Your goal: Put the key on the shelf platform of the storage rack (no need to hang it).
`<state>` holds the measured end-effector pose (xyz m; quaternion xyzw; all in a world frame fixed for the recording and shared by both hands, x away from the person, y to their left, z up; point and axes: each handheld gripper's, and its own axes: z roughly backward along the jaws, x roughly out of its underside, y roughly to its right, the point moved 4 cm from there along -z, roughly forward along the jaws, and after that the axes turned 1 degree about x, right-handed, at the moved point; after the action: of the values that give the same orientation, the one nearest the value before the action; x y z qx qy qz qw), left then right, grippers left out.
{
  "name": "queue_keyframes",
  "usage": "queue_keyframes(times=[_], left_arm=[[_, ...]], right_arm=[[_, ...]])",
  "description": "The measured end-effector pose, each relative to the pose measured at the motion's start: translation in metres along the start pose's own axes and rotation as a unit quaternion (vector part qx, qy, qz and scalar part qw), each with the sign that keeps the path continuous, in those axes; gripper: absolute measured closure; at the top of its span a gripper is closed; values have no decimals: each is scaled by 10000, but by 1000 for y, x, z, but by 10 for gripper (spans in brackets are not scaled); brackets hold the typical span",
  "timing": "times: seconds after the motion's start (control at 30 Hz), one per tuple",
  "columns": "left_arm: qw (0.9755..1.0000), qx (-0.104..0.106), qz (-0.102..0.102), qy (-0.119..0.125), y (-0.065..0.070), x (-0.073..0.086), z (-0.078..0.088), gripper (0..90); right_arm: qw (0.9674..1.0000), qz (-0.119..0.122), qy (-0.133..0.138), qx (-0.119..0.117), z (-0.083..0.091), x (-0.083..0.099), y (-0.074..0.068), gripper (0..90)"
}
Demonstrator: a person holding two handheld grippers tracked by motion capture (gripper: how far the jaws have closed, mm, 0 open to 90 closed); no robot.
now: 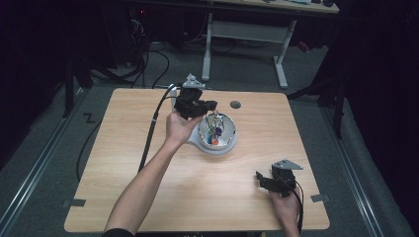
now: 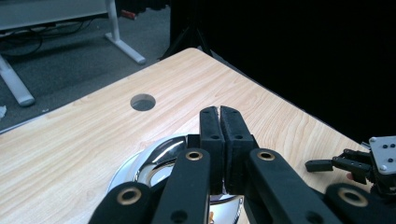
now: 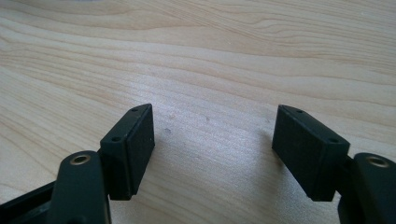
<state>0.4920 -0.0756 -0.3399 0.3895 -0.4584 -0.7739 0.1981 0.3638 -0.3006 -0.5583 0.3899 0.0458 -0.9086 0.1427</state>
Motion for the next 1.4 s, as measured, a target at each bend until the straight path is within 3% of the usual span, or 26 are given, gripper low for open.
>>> queue_keyframes(times=[0.17, 0.4, 0.53, 0.73, 0.9, 1.0, 1.2, 1.3, 1.4], left_arm=[[9999, -93, 65, -36, -6, 6, -5, 891], [9995, -265, -45, -134, -21, 16, -13, 890], [9992, -350, 5, -175, -27, 21, -17, 890], [9986, -460, -172, -193, -39, 28, -22, 888], [9979, -596, -134, -202, -50, 30, -29, 887], [9974, -657, -213, -212, -57, 32, -32, 886], [9971, -723, -152, -196, -62, 36, -35, 882], [9960, -814, -288, -226, -67, 40, -38, 874], [9954, -879, -289, -247, -73, 42, -41, 873]], right_arm=[[10000, 1, 1, -1, 0, 0, 0, 299], [10000, -1, 1, -4, 0, 0, 0, 299], [10000, 1, 1, -4, 0, 0, 0, 299], [10000, 3, 0, -3, 0, 0, 0, 299], [10000, 2, 1, -3, 0, 0, 0, 299], [10000, 2, 1, -4, 0, 0, 0, 299], [10000, 3, 1, -4, 0, 0, 0, 299], [10000, 2, 0, -3, 0, 0, 0, 299], [10000, 3, 0, -4, 0, 0, 0, 299]])
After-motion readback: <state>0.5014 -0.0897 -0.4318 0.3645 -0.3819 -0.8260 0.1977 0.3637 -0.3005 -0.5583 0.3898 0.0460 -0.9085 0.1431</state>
